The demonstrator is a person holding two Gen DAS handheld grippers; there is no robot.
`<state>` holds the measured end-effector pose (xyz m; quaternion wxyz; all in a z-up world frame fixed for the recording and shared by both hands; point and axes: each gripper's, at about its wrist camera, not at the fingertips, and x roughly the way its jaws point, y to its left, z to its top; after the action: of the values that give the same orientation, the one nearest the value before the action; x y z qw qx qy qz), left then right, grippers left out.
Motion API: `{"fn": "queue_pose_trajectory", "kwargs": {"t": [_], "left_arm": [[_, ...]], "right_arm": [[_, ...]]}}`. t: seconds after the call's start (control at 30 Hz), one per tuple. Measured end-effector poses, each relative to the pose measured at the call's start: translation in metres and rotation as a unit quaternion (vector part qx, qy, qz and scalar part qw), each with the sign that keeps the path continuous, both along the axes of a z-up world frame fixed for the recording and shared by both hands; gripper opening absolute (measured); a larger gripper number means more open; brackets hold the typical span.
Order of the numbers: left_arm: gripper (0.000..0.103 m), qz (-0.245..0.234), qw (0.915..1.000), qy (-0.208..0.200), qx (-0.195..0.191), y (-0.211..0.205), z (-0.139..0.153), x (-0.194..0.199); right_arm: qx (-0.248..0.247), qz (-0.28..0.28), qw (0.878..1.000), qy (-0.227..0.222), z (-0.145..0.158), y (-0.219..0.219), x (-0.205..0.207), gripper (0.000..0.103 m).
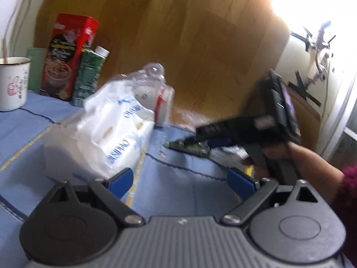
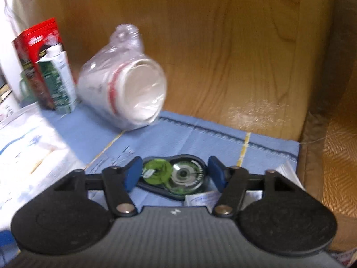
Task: Organize soft objects
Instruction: 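Carry the tape roller into the pink tin and release it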
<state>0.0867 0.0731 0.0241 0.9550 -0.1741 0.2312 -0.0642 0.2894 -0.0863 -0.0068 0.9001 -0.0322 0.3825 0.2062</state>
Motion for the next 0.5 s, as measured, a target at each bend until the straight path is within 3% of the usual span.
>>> {"fn": "queue_pose_trajectory", "kwargs": {"t": [0.1,0.17,0.23,0.3,0.4,0.5], "left_arm": [[0.094,0.025,0.9996,-0.008,-0.012,0.009,0.002,-0.005],[0.094,0.035,0.9989,-0.012,-0.028,0.016,0.002,-0.008],[0.094,0.043,0.998,-0.015,-0.043,0.021,0.002,-0.01],[0.094,0.045,0.9979,-0.014,-0.044,0.021,0.002,-0.009],[0.094,0.039,0.9987,-0.015,-0.03,0.016,0.003,-0.009],[0.094,0.029,0.9993,-0.019,-0.017,0.01,0.003,-0.008]], "right_arm": [[-0.013,0.039,0.999,0.012,-0.005,0.01,-0.018,0.054],[-0.048,0.067,0.997,-0.012,-0.01,0.022,-0.05,0.048],[-0.028,0.098,0.995,-0.008,-0.006,0.021,-0.08,0.047],[-0.032,0.109,0.993,-0.039,-0.003,0.021,-0.1,0.046],[-0.067,0.102,0.989,-0.087,0.0,0.025,-0.098,0.05],[-0.069,0.104,0.986,-0.106,-0.002,0.031,-0.071,0.072]]}}
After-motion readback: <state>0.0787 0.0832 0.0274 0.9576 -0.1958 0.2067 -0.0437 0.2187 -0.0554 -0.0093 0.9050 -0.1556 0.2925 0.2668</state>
